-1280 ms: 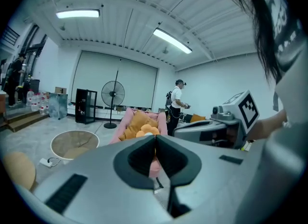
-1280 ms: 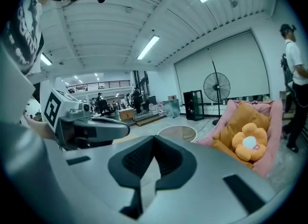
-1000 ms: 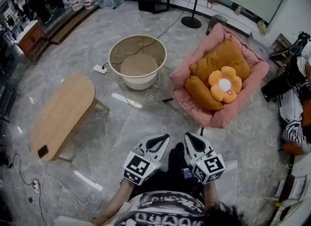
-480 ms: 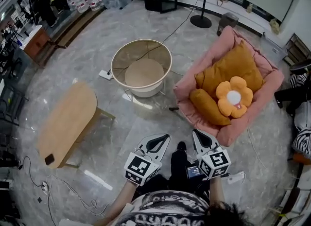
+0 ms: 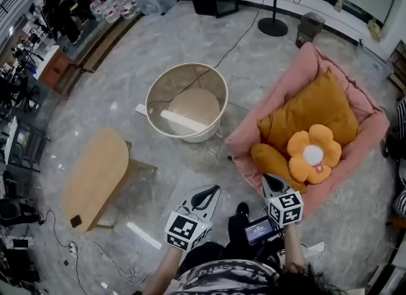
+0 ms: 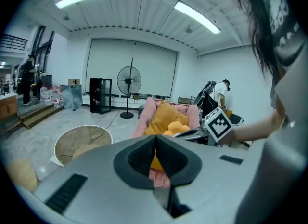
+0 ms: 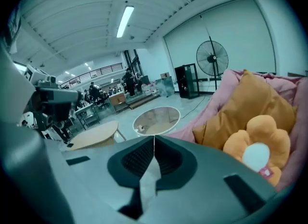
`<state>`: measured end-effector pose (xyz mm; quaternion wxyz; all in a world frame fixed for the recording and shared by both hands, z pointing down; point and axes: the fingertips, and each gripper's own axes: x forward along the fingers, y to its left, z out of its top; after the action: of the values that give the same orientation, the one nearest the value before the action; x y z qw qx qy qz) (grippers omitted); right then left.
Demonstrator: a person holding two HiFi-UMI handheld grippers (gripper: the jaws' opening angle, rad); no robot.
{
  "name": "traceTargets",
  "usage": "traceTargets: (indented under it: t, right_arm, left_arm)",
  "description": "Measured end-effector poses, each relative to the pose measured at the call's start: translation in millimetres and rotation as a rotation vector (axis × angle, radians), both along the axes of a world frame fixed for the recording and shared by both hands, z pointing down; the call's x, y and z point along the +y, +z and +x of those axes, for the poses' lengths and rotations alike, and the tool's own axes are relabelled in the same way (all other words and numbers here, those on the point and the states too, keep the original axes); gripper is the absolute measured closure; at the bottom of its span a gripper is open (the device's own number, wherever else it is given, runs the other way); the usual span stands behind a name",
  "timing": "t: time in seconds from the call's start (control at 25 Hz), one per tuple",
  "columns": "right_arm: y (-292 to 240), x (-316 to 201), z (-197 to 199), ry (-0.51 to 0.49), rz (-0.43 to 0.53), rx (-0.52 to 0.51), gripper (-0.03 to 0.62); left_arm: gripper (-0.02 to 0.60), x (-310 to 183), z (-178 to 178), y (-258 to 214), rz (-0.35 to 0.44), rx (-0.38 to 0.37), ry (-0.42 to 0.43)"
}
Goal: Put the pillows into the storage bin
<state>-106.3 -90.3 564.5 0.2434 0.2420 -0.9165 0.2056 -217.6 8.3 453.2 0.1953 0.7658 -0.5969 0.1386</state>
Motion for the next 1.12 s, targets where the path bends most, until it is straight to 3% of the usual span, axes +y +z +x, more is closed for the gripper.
traceTargets:
  t: [0.28, 0.6, 0.76, 0.84, 0.96, 1.12]
  right_arm:
    - [100.7, -80.7, -17.7, -0.076, -0.031, 0.203, 0.411]
    - [209.0, -123.0, -30.9, -0.139, -0.054, 0.448, 0.242]
    - [229.8, -132.8, -31.8, -0.147, -0.064, 0.496, 0.254]
    - [230.0, -135.5, -28.5, -0.109, -0.081, 0.491, 0.321]
    - [215.5, -126.4, -23.7, -0.069, -0.081, 0.457, 0.385]
    - [176.1, -101.9, -16.9, -0.067, -0.043, 0.374, 0.41]
  left_arm:
    - [0.569, -38.9, -13.6, 17.3, -0.08, -0.014, -0.072]
    - [0.569, -48.4, -21.7, 26.6, -0.141, -0.046, -0.099]
    - [0.569, -41.7, -32.2, 28.3, -0.154, -0.061, -0.134]
    - [0.569, -37.3, -36.2, 32.3, -0.166, -0.064, -0.143]
    - [0.569, -28.5, -41.6, 40.4, -0.187, -0.058, -0.144]
    - [0.569, -24.3, -43.9, 48.9, -0.193, -0.05, -0.093]
